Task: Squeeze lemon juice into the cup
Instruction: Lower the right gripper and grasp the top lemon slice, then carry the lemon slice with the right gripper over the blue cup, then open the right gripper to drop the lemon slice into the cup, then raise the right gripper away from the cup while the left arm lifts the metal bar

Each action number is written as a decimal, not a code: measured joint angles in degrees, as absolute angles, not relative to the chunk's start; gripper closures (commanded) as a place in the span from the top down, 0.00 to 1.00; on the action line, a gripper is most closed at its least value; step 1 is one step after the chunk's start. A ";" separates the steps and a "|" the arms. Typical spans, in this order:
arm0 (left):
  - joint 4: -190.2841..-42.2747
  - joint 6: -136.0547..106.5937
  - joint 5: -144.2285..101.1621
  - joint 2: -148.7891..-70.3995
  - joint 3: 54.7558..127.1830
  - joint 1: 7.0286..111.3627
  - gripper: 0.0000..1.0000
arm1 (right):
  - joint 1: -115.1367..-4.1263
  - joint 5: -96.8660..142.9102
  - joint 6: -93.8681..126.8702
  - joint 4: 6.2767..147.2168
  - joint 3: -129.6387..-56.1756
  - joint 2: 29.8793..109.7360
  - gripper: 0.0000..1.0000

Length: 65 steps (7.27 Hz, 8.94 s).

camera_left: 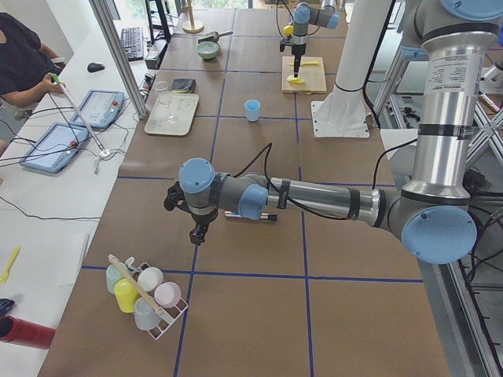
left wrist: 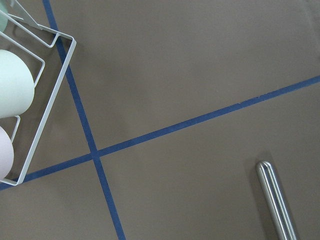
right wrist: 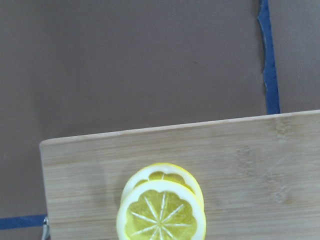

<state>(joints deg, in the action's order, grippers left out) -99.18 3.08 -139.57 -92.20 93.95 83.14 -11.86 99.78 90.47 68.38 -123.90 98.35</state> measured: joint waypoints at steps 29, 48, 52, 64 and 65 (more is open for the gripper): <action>-99.49 3.43 -141.67 -88.95 96.65 83.22 1.00 | -16.86 100.52 90.31 68.96 -124.20 96.35 0.45; -100.08 3.43 -142.47 -86.84 98.52 83.23 1.00 | -28.15 107.31 96.74 84.53 -98.35 49.11 0.57; -100.03 3.43 -142.47 -86.84 98.61 83.23 1.00 | -27.88 106.61 96.63 84.49 -97.03 48.71 0.90; -106.44 -30.34 -128.14 -99.16 86.00 56.66 0.69 | -41.01 118.04 80.19 80.98 -108.79 66.82 1.00; -106.40 -30.62 -128.02 -99.27 85.75 56.43 0.59 | -40.91 118.02 80.38 80.90 -108.75 66.81 1.00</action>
<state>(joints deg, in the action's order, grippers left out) -106.40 -30.62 -128.02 -99.27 85.75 56.43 -40.91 118.02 80.38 80.90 -108.75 66.81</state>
